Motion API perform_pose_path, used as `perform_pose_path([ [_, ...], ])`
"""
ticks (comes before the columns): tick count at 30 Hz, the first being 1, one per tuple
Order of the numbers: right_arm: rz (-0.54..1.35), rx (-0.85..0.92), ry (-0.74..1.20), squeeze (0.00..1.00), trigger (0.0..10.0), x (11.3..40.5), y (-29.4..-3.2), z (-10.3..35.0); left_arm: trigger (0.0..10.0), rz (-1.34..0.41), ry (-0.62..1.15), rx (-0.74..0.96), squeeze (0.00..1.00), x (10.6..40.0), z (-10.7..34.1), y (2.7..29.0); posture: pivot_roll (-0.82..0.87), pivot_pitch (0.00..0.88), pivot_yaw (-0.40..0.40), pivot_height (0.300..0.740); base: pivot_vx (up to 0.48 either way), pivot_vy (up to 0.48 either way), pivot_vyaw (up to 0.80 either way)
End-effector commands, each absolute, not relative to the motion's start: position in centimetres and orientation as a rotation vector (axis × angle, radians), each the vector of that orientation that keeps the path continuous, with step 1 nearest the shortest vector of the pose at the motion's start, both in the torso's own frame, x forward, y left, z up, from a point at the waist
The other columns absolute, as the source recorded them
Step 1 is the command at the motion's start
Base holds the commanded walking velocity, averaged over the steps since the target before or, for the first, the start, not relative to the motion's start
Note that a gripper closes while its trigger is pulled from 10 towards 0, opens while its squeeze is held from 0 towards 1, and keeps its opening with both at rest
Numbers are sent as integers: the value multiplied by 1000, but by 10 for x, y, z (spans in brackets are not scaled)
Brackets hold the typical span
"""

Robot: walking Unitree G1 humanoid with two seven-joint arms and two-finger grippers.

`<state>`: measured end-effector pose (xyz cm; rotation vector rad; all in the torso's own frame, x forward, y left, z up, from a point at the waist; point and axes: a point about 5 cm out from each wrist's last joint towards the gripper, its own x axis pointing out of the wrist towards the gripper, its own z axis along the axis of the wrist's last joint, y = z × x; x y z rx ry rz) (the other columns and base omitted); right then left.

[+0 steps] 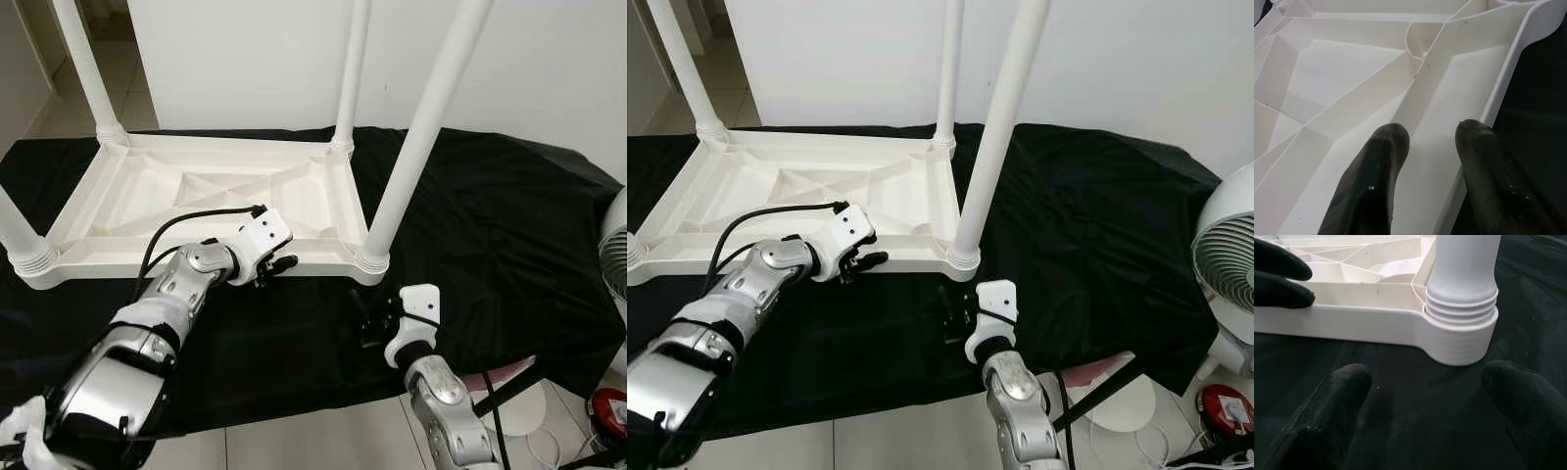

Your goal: Building children table

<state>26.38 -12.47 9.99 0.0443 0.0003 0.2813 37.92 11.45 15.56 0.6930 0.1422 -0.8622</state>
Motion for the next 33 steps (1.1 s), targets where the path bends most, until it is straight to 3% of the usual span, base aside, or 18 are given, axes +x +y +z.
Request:
perform_pose_path([
  [1, 291, 51, 9, 0, 10000, 262, -125, 100, 10000, -647, 158, 756, 0, 385, 148, 135, -10, 41, 0, 740, 0, 0, 0],
  [7, 294, 43, 16, 0, 10000, 262, -124, 99, 10000, -641, 213, 777, 0, 388, 146, 151, -14, 42, 12, 740, 0, 0, 0],
  [9, 292, 40, 16, 0, 10000, 261, -124, 98, 10000, -678, 203, 645, 0, 389, 153, 152, -15, 42, 14, 740, 0, 0, 0],
  [10, 292, 41, 17, 0, 10000, 261, -124, 98, 10000, -716, 181, 572, 184, 389, 158, 152, -14, 42, 15, 740, 0, 0, 0],
  [11, 292, 41, 17, 0, 10000, 261, -124, 98, 10000, -716, 181, 572, 184, 389, 158, 152, -14, 42, 15, 740, 0, 0, 0],
  [12, 291, 40, 17, 0, 10000, 262, -124, 98, 10000, -777, 154, 505, 1000, 387, 164, 151, -14, 42, 15, 740, 0, 0, 0],
  [17, 294, 41, 18, 0, 10000, 263, -124, 97, 10000, -816, 158, 539, 1000, 385, 161, 151, -14, 42, 15, 740, 0, 0, 0],
  [19, 307, 26, 20, 0, 10000, 264, -121, 96, 10000, -820, 196, 662, 1000, 381, 150, 154, 1, 36, 13, 740, 0, 0, 0],
  [21, 311, 20, 22, 0, 10000, 265, -120, 96, 10000, -821, 206, 678, 1000, 380, 146, 154, 2, 33, 12, 740, 0, 0, 0],
  [22, 313, 15, 23, 0, 10000, 266, -120, 95, 10000, -837, 212, 653, 882, 380, 145, 153, 2, 30, 11, 740, 0, 0, 0],
  [24, 314, 14, 24, 0, 10000, 266, -120, 95, 10000, -851, 211, 626, 882, 379, 145, 152, 2, 30, 11, 740, 0, 0, 0],
  [25, 315, 13, 25, 0, 10000, 266, -120, 94, 10000, -872, 207, 599, 122, 378, 145, 150, 3, 30, 9, 740, 0, 0, 0],
  [26, 316, 12, 26, 0, 10000, 266, -120, 94, 10000, -898, 205, 576, 0, 377, 145, 148, -1, 25, 6, 740, 0, 0, 0],
  [33, 328, -12, 31, 0, 10000, 269, -121, 92, 10000, -1041, 139, 425, 0, 372, 151, 137, -7, 11, -1, 740, 0, 0, 0],
])
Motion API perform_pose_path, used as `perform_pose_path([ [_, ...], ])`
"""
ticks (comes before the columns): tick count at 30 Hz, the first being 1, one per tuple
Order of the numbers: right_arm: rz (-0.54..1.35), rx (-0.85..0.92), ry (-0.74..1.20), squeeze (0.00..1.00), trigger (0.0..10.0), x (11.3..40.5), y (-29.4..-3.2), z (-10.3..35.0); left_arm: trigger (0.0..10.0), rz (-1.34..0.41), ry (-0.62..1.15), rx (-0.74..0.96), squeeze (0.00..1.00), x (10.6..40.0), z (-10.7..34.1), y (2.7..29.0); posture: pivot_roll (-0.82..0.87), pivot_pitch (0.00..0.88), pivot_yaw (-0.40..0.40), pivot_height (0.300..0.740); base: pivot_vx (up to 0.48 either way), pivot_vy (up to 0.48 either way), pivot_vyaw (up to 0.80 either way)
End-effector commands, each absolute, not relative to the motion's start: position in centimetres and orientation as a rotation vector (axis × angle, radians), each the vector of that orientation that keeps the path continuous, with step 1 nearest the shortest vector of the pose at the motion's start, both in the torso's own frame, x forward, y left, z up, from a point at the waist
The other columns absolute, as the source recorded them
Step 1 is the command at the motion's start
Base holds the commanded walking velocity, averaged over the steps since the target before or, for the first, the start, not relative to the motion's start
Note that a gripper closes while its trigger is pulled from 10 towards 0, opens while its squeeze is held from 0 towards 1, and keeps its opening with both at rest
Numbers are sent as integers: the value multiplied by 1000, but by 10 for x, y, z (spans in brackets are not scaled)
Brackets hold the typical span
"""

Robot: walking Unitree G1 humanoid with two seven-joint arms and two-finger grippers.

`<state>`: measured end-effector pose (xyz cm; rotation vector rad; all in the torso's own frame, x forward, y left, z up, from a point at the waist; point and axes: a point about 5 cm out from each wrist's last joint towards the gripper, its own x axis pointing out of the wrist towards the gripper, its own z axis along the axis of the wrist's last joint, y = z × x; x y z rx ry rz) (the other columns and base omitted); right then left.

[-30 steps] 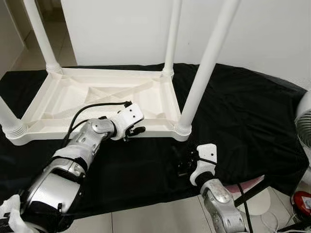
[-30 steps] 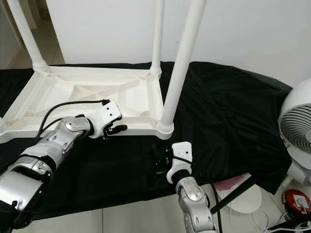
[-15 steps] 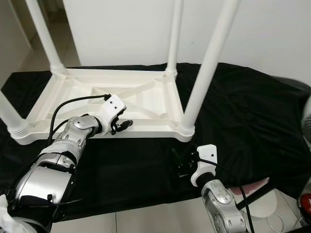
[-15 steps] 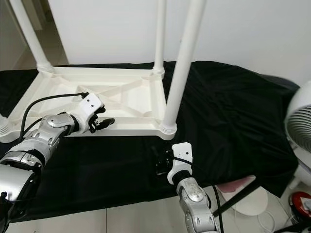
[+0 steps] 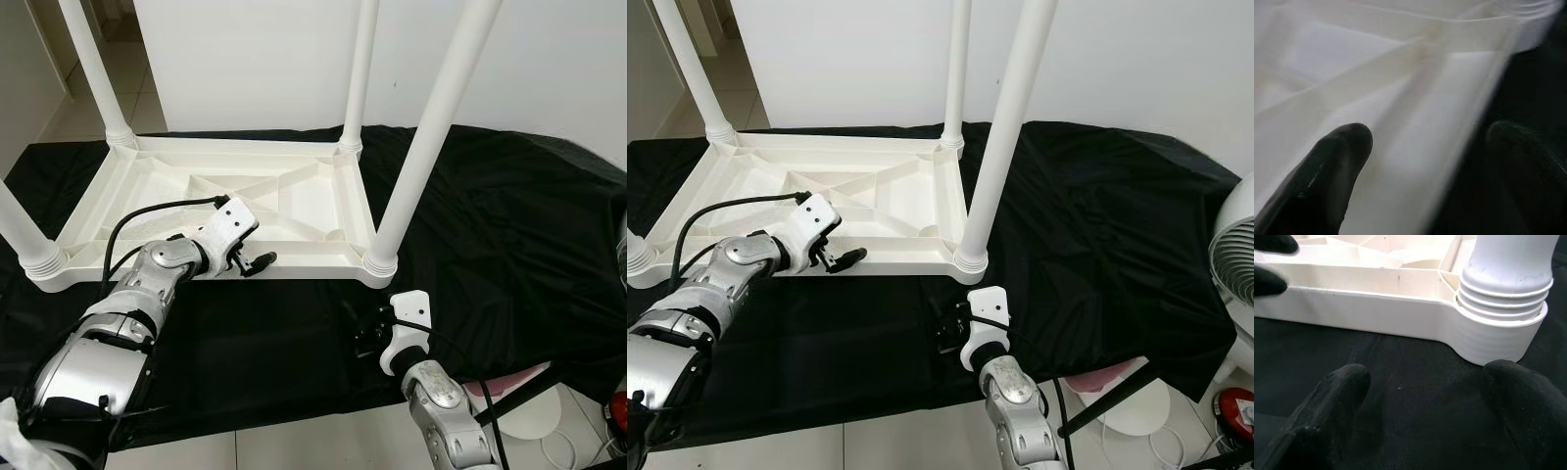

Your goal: Building children table

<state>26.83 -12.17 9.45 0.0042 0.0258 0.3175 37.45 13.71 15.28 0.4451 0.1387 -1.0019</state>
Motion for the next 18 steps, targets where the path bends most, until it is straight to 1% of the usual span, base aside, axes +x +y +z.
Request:
perform_pose_path([
  [1, 328, -12, 31, 0, 10000, 269, -121, 92, 10000, -1041, 139, 425, 0, 372, 151, 137, -7, 11, -1, 740, 0, 0, 0],
  [4, 331, -19, 31, 0, 10000, 269, -122, 92, 10000, -1058, 141, 413, 0, 371, 150, 135, -8, 8, -3, 740, 0, 0, 0],
  [7, 337, -30, 30, 0, 10000, 271, -122, 92, 10000, -1116, 169, 446, 0, 365, 139, 130, -10, 6, -3, 740, 0, 0, 0],
  [10, 339, -33, 30, 0, 10000, 271, -122, 92, 10000, -1106, 176, 468, 0, 364, 136, 130, -10, 8, -5, 740, 0, 0, 0],
  [12, 341, -35, 31, 0, 10000, 271, -122, 92, 10000, -1076, 192, 481, 0, 365, 133, 130, -11, 8, -4, 740, 0, 0, 0],
  [14, 346, -39, 36, 0, 10000, 270, -120, 91, 10000, -971, 255, 519, 0, 369, 126, 134, -11, 8, -4, 740, 0, 0, 0],
  [16, 347, -39, 36, 0, 10000, 270, -120, 91, 10000, -964, 262, 522, 0, 369, 126, 134, -11, 8, -4, 740, 0, 0, 0],
  [18, 348, -39, 36, 0, 10000, 270, -119, 90, 10000, -883, 292, 508, 0, 373, 125, 137, -14, 7, -1, 740, 0, 0, 0],
])
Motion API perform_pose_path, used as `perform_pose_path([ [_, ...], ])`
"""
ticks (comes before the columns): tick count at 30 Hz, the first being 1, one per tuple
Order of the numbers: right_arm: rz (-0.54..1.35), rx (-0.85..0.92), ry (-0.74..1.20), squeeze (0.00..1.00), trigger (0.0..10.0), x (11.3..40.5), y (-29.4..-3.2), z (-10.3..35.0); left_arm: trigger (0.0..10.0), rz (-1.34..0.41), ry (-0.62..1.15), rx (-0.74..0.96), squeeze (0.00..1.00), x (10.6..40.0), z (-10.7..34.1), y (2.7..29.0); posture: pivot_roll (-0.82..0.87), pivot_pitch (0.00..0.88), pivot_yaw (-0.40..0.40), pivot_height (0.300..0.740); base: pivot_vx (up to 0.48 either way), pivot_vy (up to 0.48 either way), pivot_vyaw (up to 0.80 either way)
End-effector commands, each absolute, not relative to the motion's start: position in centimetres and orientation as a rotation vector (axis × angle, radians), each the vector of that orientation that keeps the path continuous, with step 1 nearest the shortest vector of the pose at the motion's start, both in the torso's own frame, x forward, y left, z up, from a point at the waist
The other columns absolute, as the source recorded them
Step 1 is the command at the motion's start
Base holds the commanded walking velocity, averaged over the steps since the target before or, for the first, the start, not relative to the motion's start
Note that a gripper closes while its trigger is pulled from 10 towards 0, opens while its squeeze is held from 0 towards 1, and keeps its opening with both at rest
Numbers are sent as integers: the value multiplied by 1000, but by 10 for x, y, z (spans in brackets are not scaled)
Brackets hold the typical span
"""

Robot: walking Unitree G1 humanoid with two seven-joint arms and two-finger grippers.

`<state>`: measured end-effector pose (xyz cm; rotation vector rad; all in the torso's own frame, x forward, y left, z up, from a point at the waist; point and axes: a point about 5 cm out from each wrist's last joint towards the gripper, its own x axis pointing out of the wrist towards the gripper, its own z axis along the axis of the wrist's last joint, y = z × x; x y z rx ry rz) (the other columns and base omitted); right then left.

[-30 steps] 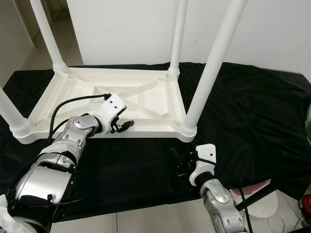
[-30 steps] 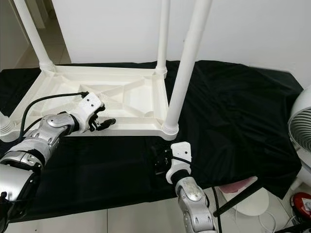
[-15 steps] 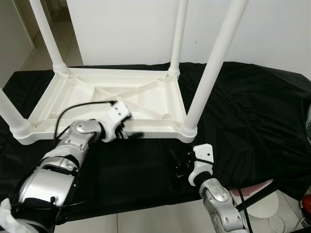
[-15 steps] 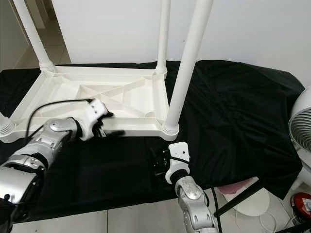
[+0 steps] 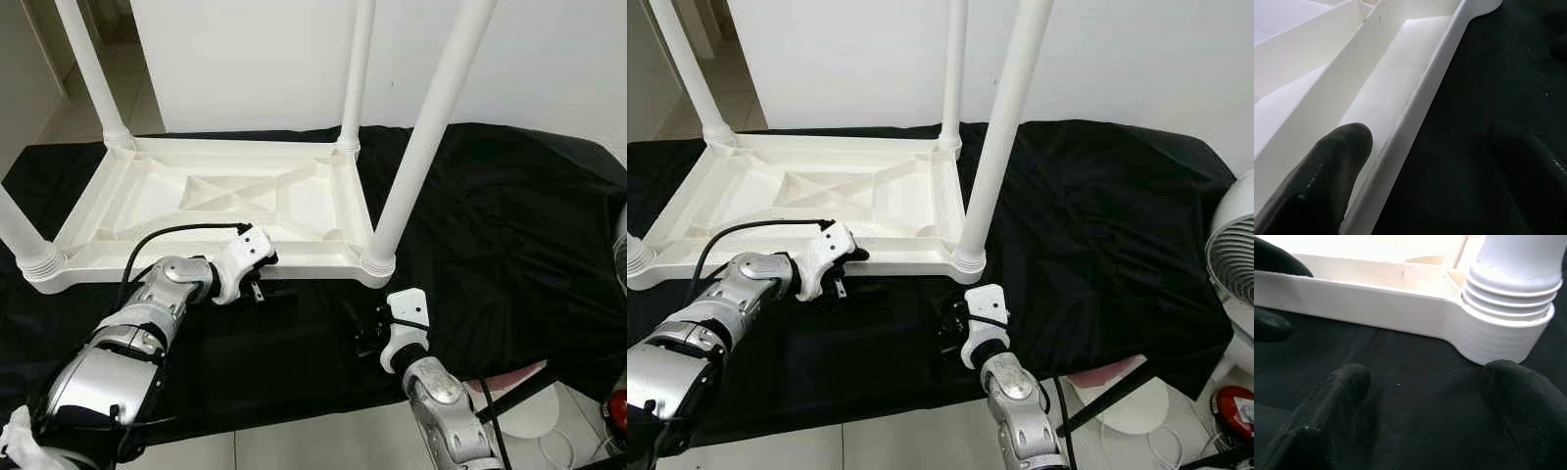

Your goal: Building children table

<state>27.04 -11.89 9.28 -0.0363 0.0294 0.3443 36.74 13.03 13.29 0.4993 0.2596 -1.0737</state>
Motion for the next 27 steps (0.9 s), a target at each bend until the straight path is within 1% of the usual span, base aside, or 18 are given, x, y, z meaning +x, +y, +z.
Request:
perform_pose_path([
  [1, 348, -39, 37, 0, 10000, 270, -119, 90, 10000, -844, 301, 508, 0, 375, 126, 139, -15, 7, 0, 740, 0, 0, 0],
  [2, 348, -39, 37, 0, 10000, 270, -119, 90, 10000, -844, 301, 508, 0, 375, 126, 139, -15, 7, 0, 740, 0, 0, 0],
  [3, 348, -40, 37, 0, 10000, 270, -119, 89, 10000, -795, 310, 520, 0, 377, 126, 141, -15, 7, 0, 740, 0, 0, 0],
  [8, 347, -40, 39, 0, 10000, 270, -118, 88, 10000, -766, 320, 523, 0, 378, 124, 143, -15, 3, 1, 740, 0, 0, 0],
  [10, 348, -40, 41, 0, 10000, 270, -117, 88, 8980, -749, 334, 519, 0, 378, 123, 145, -13, 0, 3, 740, 0, 0, 0],
  [11, 349, -41, 41, 0, 10000, 270, -117, 88, 6118, -747, 336, 518, 0, 378, 123, 145, -13, 0, 3, 740, 0, 0, 0],
  [12, 349, -41, 41, 0, 10000, 270, -117, 88, 6118, -747, 336, 518, 0, 378, 123, 145, -13, 0, 3, 740, 0, 0, 0],
  [13, 349, -41, 41, 0, 10000, 270, -116, 88, 5373, -746, 337, 519, 0, 378, 123, 145, -13, 0, 3, 740, 0, 0, 0],
  [14, 350, -41, 41, 0, 10000, 270, -116, 87, 5216, -740, 341, 513, 0, 378, 122, 145, -13, 0, 3, 740, 0, 0, 0],
  [17, 352, -42, 42, 0, 10000, 270, -115, 87, 5176, -725, 342, 512, 0, 379, 122, 146, -14, 0, 2, 740, 0, 0, 0],
  [18, 353, -44, 42, 0, 10000, 270, -115, 87, 4314, -726, 342, 513, 0, 378, 121, 146, -14, 0, 2, 740, 0, 0, 0],
  [19, 354, -45, 43, 0, 10000, 270, -115, 87, 4471, -726, 341, 511, 0, 378, 121, 146, -15, 0, 1, 740, 0, 0, 0],
  [20, 354, -48, 45, 0, 10000, 269, -115, 86, 4275, -719, 340, 511, 0, 377, 119, 145, -15, 0, 1, 740, 0, 0, 0],
  [24, 355, -51, 48, 0, 10000, 268, -116, 86, 4235, -704, 338, 513, 0, 377, 117, 145, -17, 2, -1, 740, 0, 0, 0],
  [25, 355, -52, 48, 0, 10000, 268, -116, 85, 2784, -704, 334, 519, 0, 376, 116, 145, -17, 3, -2, 740, 0, 0, 0],
  [26, 355, -53, 49, 0, 10000, 267, -116, 85, 2784, -705, 331, 524, 0, 375, 115, 145, -17, 3, -2, 740, 0, 0, 0],
  [27, 355, -56, 52, 0, 10000, 266, -117, 85, 1686, -720, 320, 505, 0, 373, 113, 140, -17, 7, -5, 740, 0, 0, 0],
])
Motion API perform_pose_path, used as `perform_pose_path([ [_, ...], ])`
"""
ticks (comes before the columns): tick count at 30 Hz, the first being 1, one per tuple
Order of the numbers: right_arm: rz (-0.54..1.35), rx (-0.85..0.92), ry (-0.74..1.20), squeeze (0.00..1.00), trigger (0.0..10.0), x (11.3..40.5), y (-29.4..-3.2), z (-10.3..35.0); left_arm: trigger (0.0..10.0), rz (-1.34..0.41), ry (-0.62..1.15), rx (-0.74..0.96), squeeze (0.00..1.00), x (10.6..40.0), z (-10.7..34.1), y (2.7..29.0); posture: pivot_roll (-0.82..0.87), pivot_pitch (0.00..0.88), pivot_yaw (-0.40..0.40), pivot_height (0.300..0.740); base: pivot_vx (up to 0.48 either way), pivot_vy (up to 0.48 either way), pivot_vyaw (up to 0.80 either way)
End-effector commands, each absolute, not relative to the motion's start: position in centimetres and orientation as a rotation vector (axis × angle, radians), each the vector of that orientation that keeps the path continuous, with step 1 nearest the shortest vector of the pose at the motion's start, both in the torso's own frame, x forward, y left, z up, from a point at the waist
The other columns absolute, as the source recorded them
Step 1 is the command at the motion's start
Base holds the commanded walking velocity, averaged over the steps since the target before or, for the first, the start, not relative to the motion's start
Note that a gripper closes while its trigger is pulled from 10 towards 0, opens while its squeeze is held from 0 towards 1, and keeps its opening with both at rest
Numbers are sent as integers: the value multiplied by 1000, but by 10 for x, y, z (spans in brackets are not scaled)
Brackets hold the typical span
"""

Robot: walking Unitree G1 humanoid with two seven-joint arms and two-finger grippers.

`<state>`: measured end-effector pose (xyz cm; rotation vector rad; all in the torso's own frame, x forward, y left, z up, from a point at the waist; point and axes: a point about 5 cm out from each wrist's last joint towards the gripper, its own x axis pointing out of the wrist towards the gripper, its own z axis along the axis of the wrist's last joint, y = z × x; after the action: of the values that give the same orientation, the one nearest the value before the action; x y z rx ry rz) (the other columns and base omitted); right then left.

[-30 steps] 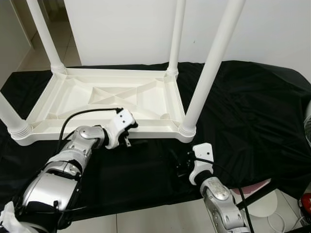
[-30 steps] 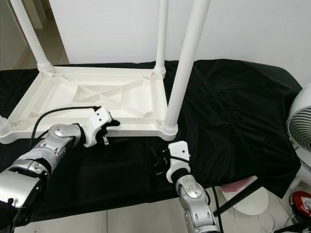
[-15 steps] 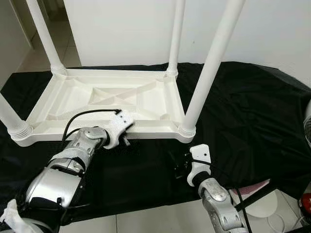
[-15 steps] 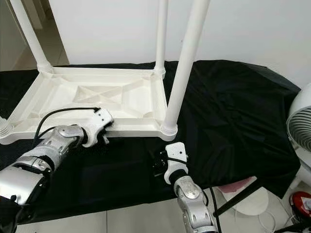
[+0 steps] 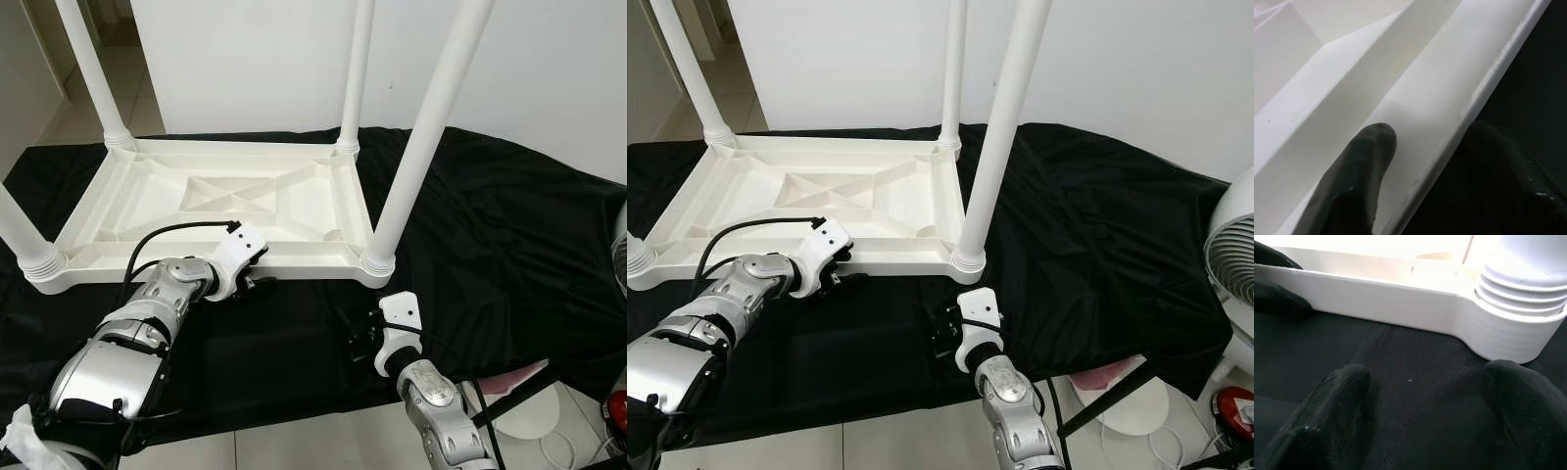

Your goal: Building children table

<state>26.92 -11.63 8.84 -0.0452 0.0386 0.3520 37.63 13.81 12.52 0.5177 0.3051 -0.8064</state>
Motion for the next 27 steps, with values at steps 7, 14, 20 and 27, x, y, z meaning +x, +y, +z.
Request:
perform_pose_path([
  [7, 364, -66, 60, 0, 10000, 264, -116, 83, 0, -787, 282, 484, 0, 365, 106, 120, -12, 14, -10, 740, 0, 0, 0],
  [14, 367, -69, 63, 0, 10000, 263, -115, 82, 353, -834, 246, 476, 0, 355, 99, 96, -5, 26, -15, 740, 0, 0, 0],
  [20, 373, -74, 64, 0, 10000, 264, -113, 82, 3686, -963, 156, 439, 0, 325, 100, 47, 2, 39, -19, 740, 0, 0, 0],
  [27, 376, -75, 61, 0, 10000, 264, -110, 83, 10000, -958, 148, 454, 0, 315, 98, 33, 6, 48, -19, 740, 0, 0, 0],
])
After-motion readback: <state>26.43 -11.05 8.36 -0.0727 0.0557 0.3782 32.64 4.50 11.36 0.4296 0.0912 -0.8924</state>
